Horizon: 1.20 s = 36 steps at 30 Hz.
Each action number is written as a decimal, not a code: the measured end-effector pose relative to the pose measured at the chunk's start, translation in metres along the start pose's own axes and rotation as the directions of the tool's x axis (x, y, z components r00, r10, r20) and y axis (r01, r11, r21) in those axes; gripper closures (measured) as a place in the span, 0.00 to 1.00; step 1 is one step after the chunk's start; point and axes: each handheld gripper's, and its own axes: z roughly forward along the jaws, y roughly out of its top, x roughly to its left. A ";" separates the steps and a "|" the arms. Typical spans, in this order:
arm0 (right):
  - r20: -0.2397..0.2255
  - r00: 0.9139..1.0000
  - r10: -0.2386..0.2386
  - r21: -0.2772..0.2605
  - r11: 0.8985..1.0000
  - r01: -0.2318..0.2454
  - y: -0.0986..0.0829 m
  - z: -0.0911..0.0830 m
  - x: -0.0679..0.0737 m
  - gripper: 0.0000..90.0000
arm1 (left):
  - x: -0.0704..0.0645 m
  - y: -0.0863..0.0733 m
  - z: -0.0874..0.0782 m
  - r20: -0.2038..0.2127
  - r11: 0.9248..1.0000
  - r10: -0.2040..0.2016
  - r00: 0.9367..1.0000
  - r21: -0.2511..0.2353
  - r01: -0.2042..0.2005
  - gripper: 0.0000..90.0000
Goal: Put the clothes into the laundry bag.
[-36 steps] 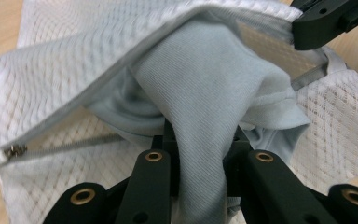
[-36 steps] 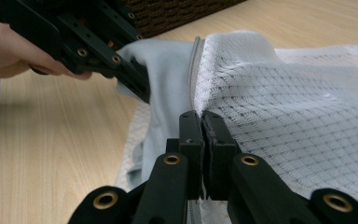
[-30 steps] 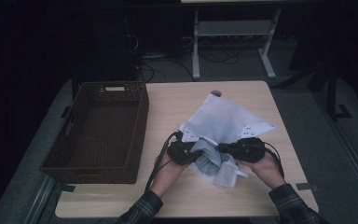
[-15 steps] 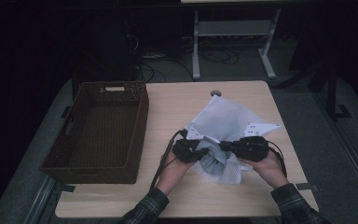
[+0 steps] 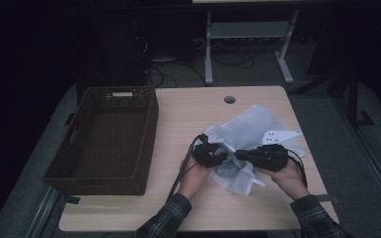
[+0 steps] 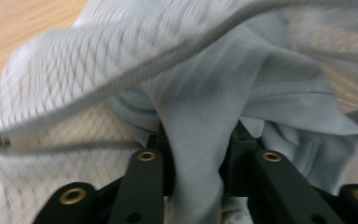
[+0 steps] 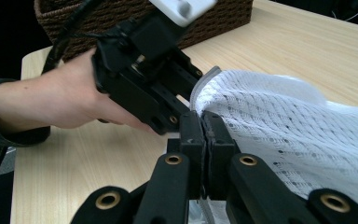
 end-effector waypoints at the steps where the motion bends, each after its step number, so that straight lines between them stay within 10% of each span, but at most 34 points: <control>1: 0.000 1.000 0.002 0.003 1.000 -0.002 0.000 0.000 0.000 0.98 | 0.001 -0.001 0.003 0.000 1.000 0.001 1.000 0.009 -0.001 0.77; 10: 0.002 1.000 0.002 0.000 1.000 -0.002 -0.001 -0.001 -0.002 0.98 | 0.004 -0.008 -0.010 0.054 0.999 0.040 0.998 0.034 -0.042 0.42; 17: 0.004 1.000 0.004 0.008 1.000 -0.005 -0.002 0.000 -0.002 0.98 | 0.005 -0.020 -0.033 0.076 0.994 0.086 0.993 0.054 -0.090 0.34; 29: 0.007 1.000 0.005 0.012 1.000 -0.005 -0.003 0.000 -0.003 0.98 | 0.024 -0.036 -0.037 0.045 0.993 0.069 0.997 0.091 -0.073 0.90; 36: 0.008 1.000 0.006 0.010 1.000 -0.006 -0.002 -0.001 -0.003 0.98 | 0.019 -0.023 -0.041 0.024 0.997 0.071 0.997 0.002 -0.071 0.96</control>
